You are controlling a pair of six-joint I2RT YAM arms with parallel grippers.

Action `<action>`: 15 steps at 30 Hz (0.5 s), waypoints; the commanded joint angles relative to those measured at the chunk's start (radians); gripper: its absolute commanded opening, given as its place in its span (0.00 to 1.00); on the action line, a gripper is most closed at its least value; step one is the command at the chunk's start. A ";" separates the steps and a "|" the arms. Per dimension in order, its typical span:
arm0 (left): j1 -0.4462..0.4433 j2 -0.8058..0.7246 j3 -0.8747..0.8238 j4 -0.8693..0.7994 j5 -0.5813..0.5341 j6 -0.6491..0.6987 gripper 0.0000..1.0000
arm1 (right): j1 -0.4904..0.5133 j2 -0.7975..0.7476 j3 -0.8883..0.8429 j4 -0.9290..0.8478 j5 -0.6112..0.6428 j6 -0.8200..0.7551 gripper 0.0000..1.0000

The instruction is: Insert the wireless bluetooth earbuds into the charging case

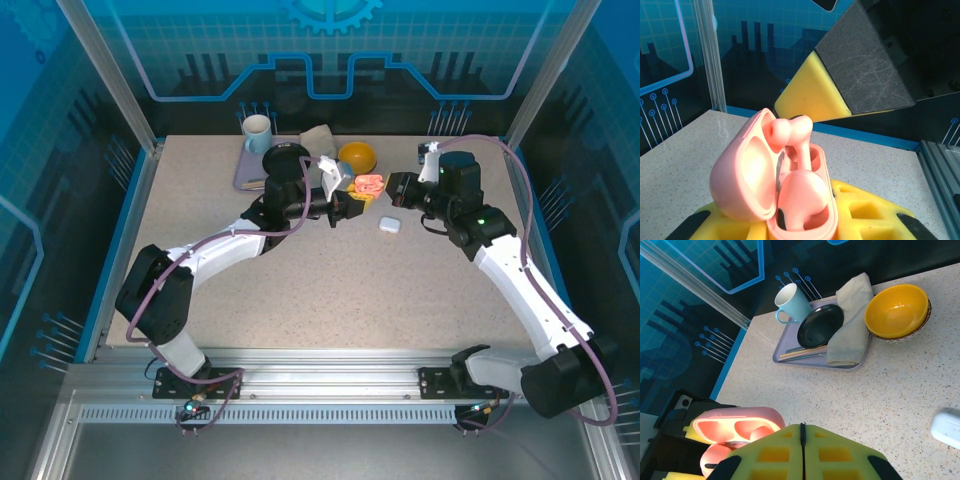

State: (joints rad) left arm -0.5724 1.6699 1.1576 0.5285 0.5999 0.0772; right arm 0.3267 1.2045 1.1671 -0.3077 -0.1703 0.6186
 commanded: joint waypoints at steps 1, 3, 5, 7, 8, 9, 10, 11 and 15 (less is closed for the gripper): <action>0.001 0.007 0.039 0.037 0.031 0.000 0.00 | 0.008 -0.021 0.031 0.025 -0.050 -0.026 0.07; 0.001 0.008 0.040 0.038 0.031 -0.002 0.00 | 0.013 -0.016 0.031 0.025 -0.059 -0.029 0.06; 0.001 0.008 0.040 0.036 0.031 -0.003 0.00 | 0.015 -0.014 0.028 0.032 -0.074 -0.035 0.05; 0.001 0.008 0.040 0.036 0.031 -0.002 0.00 | 0.018 -0.020 0.023 0.037 -0.077 -0.040 0.06; 0.001 0.008 0.039 0.036 0.031 -0.002 0.00 | 0.019 -0.021 0.027 0.026 -0.068 -0.048 0.05; 0.001 0.007 0.039 0.034 0.031 -0.002 0.00 | 0.018 -0.023 0.033 0.006 -0.043 -0.053 0.05; 0.002 0.006 0.039 0.034 0.031 -0.001 0.00 | 0.018 -0.026 0.037 -0.022 0.005 -0.056 0.05; 0.001 0.005 0.037 0.034 0.031 -0.001 0.00 | 0.013 -0.031 0.035 -0.033 0.031 -0.061 0.05; 0.002 0.001 0.034 0.034 0.032 0.001 0.00 | 0.002 -0.046 0.031 -0.051 0.074 -0.057 0.08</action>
State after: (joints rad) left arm -0.5724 1.6699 1.1584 0.5285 0.5999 0.0772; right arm 0.3332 1.1900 1.1709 -0.3298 -0.1452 0.5789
